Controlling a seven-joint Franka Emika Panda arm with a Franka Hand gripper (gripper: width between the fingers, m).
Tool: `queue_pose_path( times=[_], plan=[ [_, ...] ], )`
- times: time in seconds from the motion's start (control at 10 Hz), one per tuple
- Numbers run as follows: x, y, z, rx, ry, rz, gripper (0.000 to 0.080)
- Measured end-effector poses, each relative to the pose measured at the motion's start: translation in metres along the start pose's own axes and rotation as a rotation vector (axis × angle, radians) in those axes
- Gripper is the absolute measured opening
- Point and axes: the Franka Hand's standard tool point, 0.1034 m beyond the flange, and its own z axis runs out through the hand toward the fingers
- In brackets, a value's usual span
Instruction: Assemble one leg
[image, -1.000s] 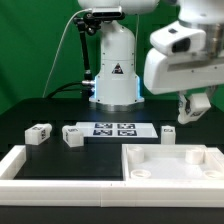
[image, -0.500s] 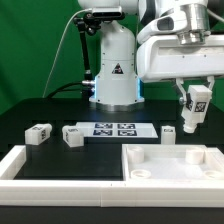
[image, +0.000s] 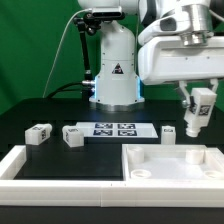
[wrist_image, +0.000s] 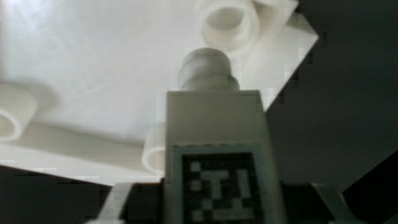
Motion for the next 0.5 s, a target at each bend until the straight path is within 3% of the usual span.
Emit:
queue_pose_path(
  times=[0.3, 0.5],
  plan=[
    [0.017, 0.008, 0.013, 0.002, 0.011, -0.025, 0.0291],
    [0.016, 0.007, 0.014, 0.003, 0.009, -0.026, 0.0291]
  ],
)
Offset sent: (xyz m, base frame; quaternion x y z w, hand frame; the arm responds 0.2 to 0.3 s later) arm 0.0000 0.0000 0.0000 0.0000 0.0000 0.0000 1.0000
